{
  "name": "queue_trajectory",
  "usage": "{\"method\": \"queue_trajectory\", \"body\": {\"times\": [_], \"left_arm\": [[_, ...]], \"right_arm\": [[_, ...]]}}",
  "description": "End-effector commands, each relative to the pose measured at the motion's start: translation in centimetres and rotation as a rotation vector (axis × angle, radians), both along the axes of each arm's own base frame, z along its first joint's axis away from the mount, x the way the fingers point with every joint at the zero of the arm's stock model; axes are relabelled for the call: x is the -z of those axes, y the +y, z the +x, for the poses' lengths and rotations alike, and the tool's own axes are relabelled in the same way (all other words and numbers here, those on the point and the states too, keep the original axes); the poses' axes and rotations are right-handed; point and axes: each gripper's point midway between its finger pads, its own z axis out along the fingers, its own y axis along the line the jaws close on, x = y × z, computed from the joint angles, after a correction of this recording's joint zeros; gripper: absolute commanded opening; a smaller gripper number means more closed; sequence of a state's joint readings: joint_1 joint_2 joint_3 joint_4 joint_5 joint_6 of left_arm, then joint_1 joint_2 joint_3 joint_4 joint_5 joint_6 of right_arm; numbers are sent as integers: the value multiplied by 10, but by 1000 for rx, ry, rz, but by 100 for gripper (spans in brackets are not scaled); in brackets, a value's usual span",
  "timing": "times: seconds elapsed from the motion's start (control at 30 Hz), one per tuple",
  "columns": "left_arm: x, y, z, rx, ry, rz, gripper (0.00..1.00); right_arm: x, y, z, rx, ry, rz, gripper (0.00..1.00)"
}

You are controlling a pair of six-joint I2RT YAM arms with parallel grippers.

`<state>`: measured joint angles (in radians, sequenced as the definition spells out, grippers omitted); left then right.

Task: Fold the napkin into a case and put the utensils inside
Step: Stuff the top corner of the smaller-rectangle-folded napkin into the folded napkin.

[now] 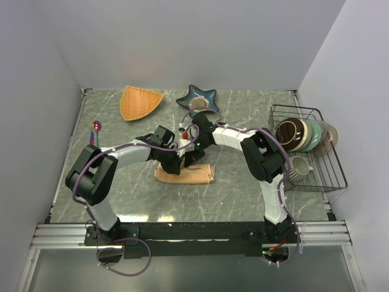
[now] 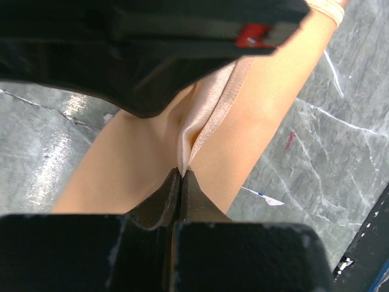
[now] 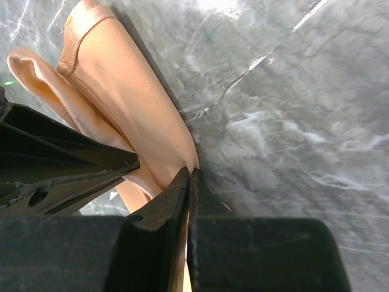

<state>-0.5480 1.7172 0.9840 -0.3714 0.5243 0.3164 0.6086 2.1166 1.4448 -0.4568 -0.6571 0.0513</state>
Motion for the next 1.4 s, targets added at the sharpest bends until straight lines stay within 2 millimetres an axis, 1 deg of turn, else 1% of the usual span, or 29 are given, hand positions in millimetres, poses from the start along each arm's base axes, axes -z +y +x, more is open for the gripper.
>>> {"method": "queue_trajectory", "body": {"times": [0.0,0.1,0.23,0.33,0.47,0.83,1.1,1.23,1.33,1.37], "left_arm": [[-11,-6,6,-19,-16,-25,1],[-8,-6,7,-37,-5,-19,1],[-9,-6,10,-56,2,-30,1],[-12,-8,12,-55,-3,-41,1],[-22,-13,13,-47,-10,-72,1],[-22,-16,17,-51,-4,-69,1],[-5,-13,12,-42,29,-44,1],[12,-8,9,-47,53,-12,1],[21,-7,8,-54,79,11,1],[22,-6,9,-56,81,14,1]], "right_arm": [[-12,2,-11,-28,-42,7,0],[-14,0,-13,-32,-51,7,0],[-15,-2,-14,-34,-54,7,0],[-16,0,-13,-36,-58,12,0],[-17,2,-14,-39,-60,16,0],[-23,7,-20,-57,-75,39,0],[-26,12,-22,-67,-81,46,0],[-29,13,-20,-58,-83,48,0],[-32,12,-20,-44,-81,37,4],[-33,11,-19,-37,-81,34,8]]}}
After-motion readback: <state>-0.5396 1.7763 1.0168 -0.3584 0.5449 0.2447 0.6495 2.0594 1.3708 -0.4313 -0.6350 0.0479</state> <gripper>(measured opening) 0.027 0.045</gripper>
